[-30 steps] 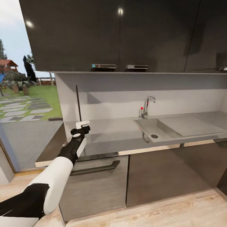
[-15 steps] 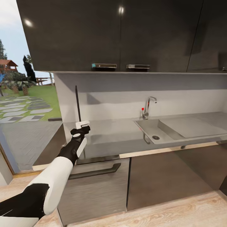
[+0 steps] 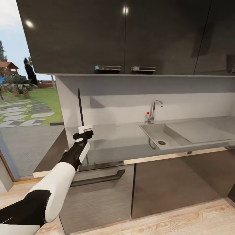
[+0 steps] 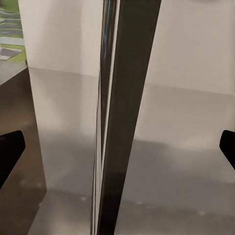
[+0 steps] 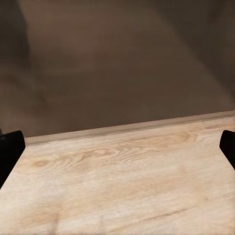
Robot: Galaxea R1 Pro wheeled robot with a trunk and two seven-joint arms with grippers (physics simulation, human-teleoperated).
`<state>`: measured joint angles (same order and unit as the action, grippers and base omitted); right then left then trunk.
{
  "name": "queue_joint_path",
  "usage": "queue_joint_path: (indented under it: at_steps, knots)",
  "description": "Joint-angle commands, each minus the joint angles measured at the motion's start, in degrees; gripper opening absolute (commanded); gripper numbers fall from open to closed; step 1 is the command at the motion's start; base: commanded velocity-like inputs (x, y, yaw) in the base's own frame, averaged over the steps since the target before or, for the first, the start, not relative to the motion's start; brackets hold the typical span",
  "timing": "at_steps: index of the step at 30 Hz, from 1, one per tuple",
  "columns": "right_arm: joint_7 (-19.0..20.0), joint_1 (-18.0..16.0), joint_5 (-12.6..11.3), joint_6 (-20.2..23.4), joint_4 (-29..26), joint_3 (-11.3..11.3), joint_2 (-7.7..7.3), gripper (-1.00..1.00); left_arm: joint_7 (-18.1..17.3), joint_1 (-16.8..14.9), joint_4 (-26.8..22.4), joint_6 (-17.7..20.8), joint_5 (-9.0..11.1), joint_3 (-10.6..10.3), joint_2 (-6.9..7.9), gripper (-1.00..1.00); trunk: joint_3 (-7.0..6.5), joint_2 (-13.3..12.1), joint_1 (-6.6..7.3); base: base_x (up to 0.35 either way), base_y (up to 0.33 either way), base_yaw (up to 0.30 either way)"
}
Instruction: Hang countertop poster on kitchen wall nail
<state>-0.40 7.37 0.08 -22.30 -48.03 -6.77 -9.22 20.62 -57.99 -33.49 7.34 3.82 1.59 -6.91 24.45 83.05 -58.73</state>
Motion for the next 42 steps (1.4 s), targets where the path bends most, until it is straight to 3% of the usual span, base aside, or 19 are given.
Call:
queue_joint_path:
  at_steps: [1, 33, 38, 39, 42]
  knots:
    - [-0.04, 0.01, 0.01, -0.06, -0.05, 0.0, -0.01, 1.0, 0.13, -0.02, -0.09, 0.22, 0.4, 0.08, -0.04, 1.0, 0.05, 0.03, 0.0, 0.002, 0.0, 0.0]
    - [-0.04, 0.01, 0.01, -0.09, -0.05, 0.0, -0.01, 1.0, 0.21, -0.02, -0.09, 0.28, 0.4, 0.08, 0.08, 1.0, 0.05, 0.03, 0.0, 0.029, 0.0, 0.0]
    - [-0.04, 0.01, 0.01, -0.1, -0.05, 0.0, -0.01, 1.0, 0.21, -0.02, -0.09, 0.43, 0.4, 0.08, 0.62, 1.0, 0.05, 0.03, 0.0, 0.009, 0.0, 0.0]
    - [-0.04, 0.01, 0.01, -0.1, -0.05, 0.0, -0.01, 1.0, 0.21, -0.02, -0.09, 0.46, 0.4, 0.08, 0.68, -1.0, 0.05, 0.03, 0.0, 0.003, 0.0, 0.0]
    - [-0.04, -0.02, 0.01, -0.08, -0.05, 0.0, -0.01, 1.0, 0.26, -0.02, -0.09, 0.59, 0.4, 0.08, 1.3, -1.0, 0.05, 0.03, 0.0, 0.001, 0.0, 0.0]
